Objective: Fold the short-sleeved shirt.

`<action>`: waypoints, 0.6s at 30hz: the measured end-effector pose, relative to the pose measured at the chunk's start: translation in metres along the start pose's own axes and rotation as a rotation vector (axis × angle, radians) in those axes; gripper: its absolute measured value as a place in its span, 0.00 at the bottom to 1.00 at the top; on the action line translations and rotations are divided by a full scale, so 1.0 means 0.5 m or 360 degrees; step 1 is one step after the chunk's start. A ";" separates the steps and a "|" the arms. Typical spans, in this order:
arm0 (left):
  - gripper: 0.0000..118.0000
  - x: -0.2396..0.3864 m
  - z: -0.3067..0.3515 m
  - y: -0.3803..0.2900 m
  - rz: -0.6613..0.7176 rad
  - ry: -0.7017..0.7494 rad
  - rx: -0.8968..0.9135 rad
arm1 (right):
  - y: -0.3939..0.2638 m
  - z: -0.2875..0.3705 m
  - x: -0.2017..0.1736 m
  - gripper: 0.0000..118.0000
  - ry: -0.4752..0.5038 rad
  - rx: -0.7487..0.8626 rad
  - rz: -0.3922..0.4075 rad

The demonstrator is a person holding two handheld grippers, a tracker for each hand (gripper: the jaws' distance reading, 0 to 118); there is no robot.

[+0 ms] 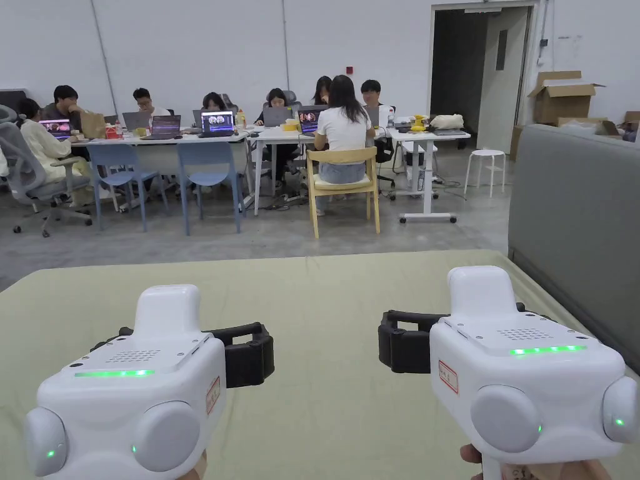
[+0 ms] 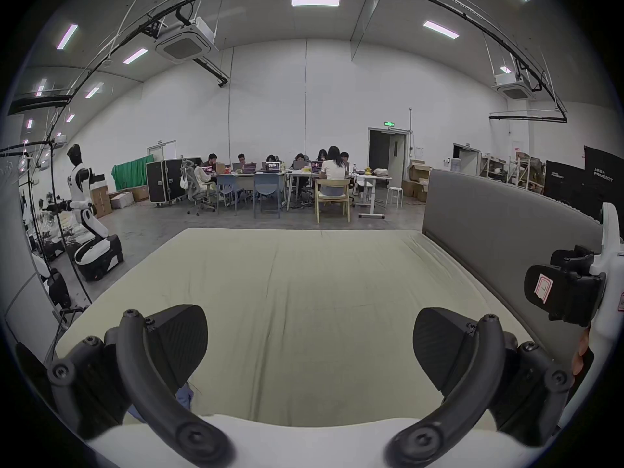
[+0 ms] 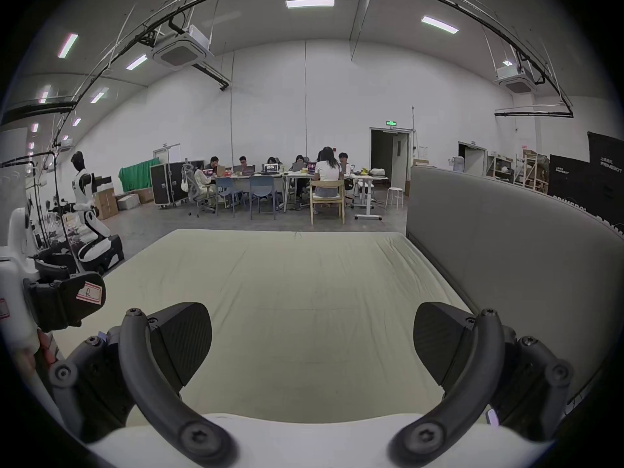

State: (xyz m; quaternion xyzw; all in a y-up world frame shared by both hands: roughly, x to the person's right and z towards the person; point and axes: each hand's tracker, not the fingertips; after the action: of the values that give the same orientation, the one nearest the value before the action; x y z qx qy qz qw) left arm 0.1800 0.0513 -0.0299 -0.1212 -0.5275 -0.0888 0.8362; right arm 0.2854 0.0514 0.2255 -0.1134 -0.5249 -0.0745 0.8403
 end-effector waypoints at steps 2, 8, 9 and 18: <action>1.00 0.000 0.000 0.000 -0.0005 0.0004 -0.0001 | -0.001 0.002 -0.003 1.00 -0.0015 0.0019 -0.0001; 1.00 0.000 -0.002 0.000 0.0002 0.0002 -0.0003 | 0.002 -0.003 -0.011 1.00 -0.0061 0.0002 0.0052; 1.00 0.000 -0.002 0.000 0.0000 0.0002 -0.0002 | 0.002 -0.003 -0.011 1.00 -0.0061 0.0002 0.0051; 1.00 0.007 -0.008 -0.003 -0.0015 -0.0005 -0.0018 | -0.001 -0.007 -0.009 1.00 -0.0062 -0.0015 0.0043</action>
State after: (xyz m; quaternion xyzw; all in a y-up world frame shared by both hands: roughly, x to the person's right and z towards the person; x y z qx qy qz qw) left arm 0.1845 0.0488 -0.0280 -0.1235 -0.5287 -0.0955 0.8343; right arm 0.2864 0.0500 0.2198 -0.1260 -0.5392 -0.0635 0.8302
